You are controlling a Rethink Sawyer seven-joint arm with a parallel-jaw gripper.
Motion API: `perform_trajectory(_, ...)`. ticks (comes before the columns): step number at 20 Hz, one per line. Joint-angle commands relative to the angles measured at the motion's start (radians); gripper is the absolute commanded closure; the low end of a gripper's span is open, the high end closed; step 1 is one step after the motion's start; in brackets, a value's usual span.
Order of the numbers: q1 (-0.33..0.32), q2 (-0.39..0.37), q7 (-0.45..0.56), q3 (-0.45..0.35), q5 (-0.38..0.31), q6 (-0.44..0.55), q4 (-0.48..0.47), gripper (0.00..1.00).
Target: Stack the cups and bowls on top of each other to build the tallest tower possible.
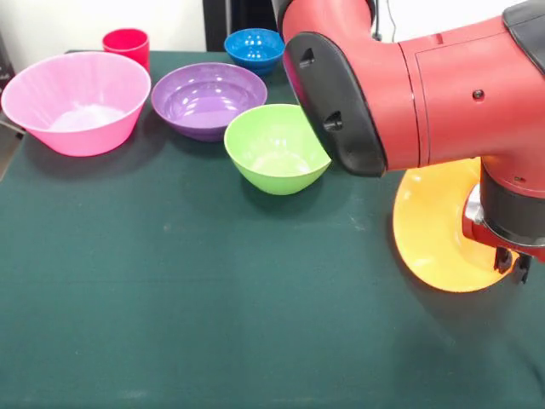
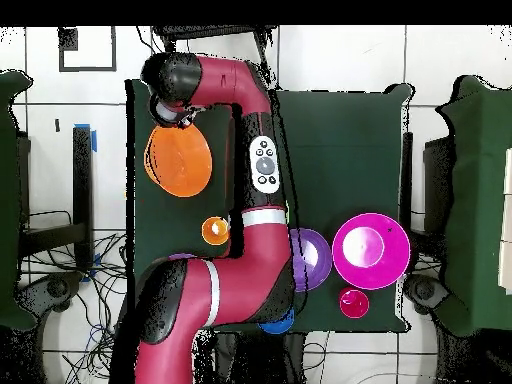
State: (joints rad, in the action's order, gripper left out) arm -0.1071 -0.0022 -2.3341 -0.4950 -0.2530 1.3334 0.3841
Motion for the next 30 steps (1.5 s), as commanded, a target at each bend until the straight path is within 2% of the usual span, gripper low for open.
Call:
perform_trajectory(1, -0.047, -0.114, 0.667, 0.021, -0.106, -0.46, 0.284, 1.0)
perform_trajectory(2, -0.034, -0.118, 0.659, 0.034, -0.123, -0.383, 0.264, 1.0)
perform_trajectory(7, -0.042, -0.105, 0.655, 0.008, -0.133, -0.391, 0.26, 1.0)
perform_trajectory(16, -0.046, -0.058, 0.709, -0.013, -0.098, -0.38, 0.213, 1.0)
perform_trajectory(17, -0.047, -0.038, 0.736, -0.029, -0.089, -0.331, 0.181, 1.0)
perform_trajectory(21, -0.051, -0.023, 0.754, -0.041, -0.076, -0.325, 0.176, 1.0)
perform_trajectory(30, -0.044, -0.034, 0.735, -0.027, -0.079, -0.304, 0.183, 1.0)
